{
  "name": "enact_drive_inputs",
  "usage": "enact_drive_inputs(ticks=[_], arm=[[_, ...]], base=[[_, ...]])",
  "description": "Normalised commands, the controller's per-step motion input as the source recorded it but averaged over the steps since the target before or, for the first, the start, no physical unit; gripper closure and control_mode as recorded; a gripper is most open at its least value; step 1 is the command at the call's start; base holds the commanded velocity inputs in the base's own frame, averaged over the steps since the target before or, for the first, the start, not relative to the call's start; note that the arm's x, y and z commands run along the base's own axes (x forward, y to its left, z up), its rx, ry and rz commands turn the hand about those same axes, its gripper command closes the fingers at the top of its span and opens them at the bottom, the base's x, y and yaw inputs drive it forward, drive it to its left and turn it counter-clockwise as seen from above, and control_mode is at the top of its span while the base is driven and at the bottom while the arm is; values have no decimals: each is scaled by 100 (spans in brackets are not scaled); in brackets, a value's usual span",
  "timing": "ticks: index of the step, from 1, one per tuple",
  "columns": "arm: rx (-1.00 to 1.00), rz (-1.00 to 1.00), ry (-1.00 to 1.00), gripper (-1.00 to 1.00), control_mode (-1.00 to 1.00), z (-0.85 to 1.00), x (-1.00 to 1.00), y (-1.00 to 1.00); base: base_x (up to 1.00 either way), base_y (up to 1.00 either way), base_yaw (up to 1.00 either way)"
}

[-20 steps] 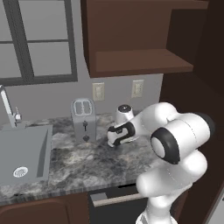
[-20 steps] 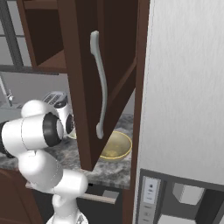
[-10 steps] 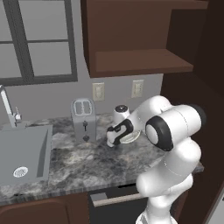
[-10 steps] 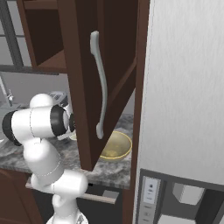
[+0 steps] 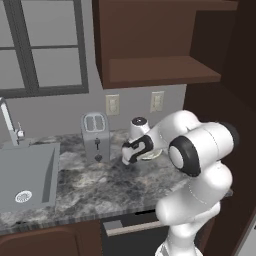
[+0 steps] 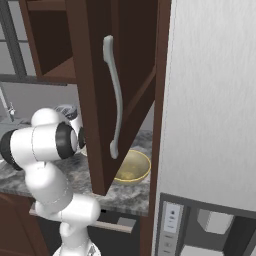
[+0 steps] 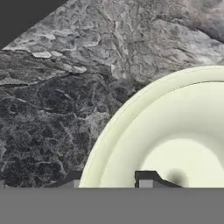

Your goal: Pick up the bowls on the counter and stack them on top of one another in the open cabinet. Place the smaller bowl on top of the larger bowl.

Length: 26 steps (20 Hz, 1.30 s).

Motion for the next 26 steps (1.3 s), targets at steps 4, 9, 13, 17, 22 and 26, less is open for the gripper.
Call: enact_drive_inputs(ticks=[4,9,13,17,22,26], arm=[[4,0,-17,100,-100,56,-1,-2],[0,0,-25,100,-100,59,-23,-2],[-1,0,-29,100,-100,64,-51,0],[-4,1,-37,100,-100,62,-69,-3],[-7,0,-36,100,-100,45,-86,-19],[-9,-1,-30,100,-100,26,-71,-32]], base=[[0,0,0],[0,0,0],[0,0,0],[0,0,0],[0,0,0],[0,0,0]])
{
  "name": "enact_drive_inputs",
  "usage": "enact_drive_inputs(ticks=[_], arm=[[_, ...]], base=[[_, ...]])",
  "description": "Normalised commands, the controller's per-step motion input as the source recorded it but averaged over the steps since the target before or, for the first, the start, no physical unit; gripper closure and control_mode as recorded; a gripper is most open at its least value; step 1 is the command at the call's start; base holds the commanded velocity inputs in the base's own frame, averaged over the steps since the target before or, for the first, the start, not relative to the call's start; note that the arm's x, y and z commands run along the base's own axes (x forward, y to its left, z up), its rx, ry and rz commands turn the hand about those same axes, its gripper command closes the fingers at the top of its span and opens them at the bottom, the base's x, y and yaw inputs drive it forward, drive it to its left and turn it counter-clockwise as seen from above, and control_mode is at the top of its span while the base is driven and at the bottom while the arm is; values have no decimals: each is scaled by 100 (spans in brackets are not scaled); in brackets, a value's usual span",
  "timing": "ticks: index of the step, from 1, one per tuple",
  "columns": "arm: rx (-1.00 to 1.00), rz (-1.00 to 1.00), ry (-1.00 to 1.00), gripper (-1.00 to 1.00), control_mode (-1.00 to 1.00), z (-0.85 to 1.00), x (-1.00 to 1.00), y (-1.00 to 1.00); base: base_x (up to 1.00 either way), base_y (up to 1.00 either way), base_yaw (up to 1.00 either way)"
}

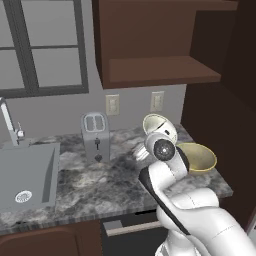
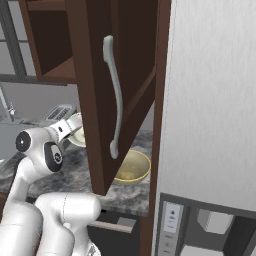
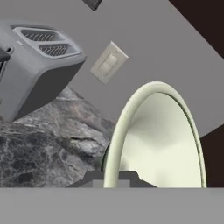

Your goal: Pick up the bowls on the counter and stack them on top of one another in the open cabinet. Place the smaller bowl on top of the larger bowl.

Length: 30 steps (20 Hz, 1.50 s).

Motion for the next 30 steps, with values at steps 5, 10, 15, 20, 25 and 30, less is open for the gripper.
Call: enact_drive_inputs(ticks=[5,10,15,20,25,30], arm=[[-8,-5,-19,100,-100,40,-31,-38],[-7,-6,-3,100,-100,29,-8,-25],[0,0,-1,100,-100,3,-3,-3],[-4,-8,5,100,-100,1,-7,-32],[-11,-17,17,100,-100,0,4,-40],[-15,-16,20,100,-100,0,11,-29]], base=[[0,0,0],[0,0,0],[0,0,0],[0,0,0],[0,0,0],[0,0,0]])
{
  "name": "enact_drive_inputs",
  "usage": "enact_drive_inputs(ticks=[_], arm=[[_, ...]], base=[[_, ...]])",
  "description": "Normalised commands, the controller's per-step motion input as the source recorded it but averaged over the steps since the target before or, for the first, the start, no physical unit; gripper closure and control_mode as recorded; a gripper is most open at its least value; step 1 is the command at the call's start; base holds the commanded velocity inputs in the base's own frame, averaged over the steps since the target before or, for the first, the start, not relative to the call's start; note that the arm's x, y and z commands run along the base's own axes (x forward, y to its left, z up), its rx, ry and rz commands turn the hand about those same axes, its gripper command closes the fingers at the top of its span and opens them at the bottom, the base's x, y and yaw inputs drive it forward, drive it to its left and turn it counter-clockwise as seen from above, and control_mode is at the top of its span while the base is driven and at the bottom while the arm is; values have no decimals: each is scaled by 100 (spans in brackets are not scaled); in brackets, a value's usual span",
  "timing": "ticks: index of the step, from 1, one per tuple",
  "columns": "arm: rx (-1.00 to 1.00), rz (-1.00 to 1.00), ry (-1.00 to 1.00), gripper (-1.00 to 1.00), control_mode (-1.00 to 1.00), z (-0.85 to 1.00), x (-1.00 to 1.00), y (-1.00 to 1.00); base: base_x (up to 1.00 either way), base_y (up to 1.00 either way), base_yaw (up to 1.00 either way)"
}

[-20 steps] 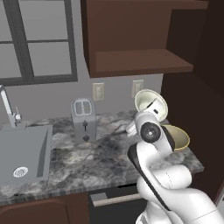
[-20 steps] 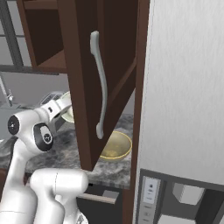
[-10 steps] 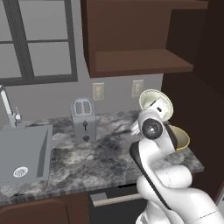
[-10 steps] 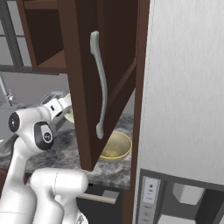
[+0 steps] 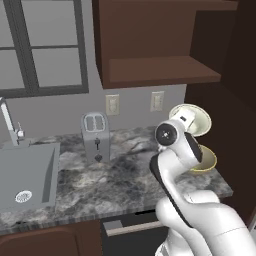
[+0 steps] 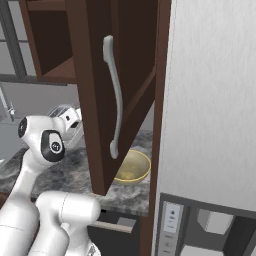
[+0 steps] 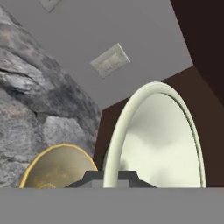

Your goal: Pick up the bowls on the counter and stack them on top of one another in the open cabinet. Place the smaller bowl on top of the larger bowl.

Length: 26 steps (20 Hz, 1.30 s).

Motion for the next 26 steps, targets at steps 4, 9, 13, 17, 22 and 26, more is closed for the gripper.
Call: enact_drive_inputs(ticks=[4,9,13,17,22,26], arm=[[-3,0,1,100,-100,0,0,0],[-7,0,6,100,-100,-26,-2,-5],[-9,0,13,100,-100,-37,0,-16],[-9,0,18,100,-100,-37,0,-16],[-7,0,17,100,-100,-36,6,-20],[-4,-1,11,100,-100,-34,12,-23]], base=[[0,0,0],[0,0,0],[0,0,0],[0,0,0],[0,0,0],[0,0,0]])
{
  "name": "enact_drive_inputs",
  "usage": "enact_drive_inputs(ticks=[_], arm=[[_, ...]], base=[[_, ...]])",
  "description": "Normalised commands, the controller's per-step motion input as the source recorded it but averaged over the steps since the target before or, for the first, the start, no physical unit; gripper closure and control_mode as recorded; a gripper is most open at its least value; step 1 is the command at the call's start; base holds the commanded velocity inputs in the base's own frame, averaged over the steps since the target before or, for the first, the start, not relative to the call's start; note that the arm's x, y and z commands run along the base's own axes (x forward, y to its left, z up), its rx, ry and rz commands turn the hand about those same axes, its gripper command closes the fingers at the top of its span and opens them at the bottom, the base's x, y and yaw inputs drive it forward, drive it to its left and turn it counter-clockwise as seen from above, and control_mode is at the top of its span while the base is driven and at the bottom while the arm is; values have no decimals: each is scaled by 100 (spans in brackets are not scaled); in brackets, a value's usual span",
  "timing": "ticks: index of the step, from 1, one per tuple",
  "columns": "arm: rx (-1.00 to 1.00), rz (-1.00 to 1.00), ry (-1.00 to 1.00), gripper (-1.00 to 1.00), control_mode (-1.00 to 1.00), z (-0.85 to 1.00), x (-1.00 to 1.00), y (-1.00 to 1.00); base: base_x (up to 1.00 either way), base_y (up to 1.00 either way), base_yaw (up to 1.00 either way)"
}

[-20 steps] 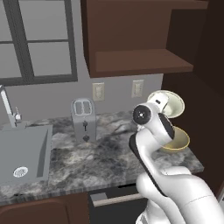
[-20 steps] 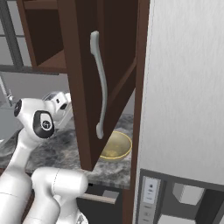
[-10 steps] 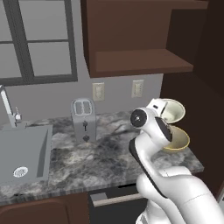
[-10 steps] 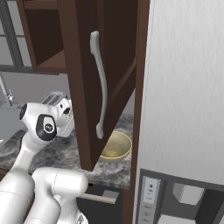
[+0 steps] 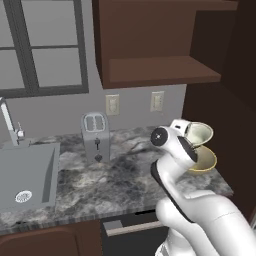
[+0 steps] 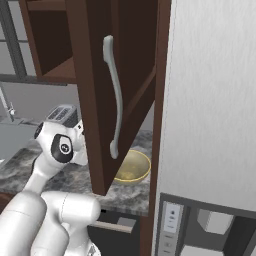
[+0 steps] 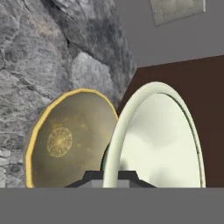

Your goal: Pick up the bowls on the counter and stack them on top of one another in the open cabinet. Place the smaller bowl on top of the larger bowl.

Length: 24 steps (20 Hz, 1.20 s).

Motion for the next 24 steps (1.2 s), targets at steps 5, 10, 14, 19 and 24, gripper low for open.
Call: enact_drive_inputs(ticks=[5,10,14,19,24], arm=[[0,-1,9,100,-100,-42,11,-24],[7,0,0,100,-100,-45,2,-20],[14,0,-2,100,-100,-35,0,-18],[13,0,-4,100,-100,-34,3,-9],[4,0,-8,100,-100,-41,0,0]], base=[[0,0,0],[0,0,0],[0,0,0],[0,0,0],[0,0,0]])
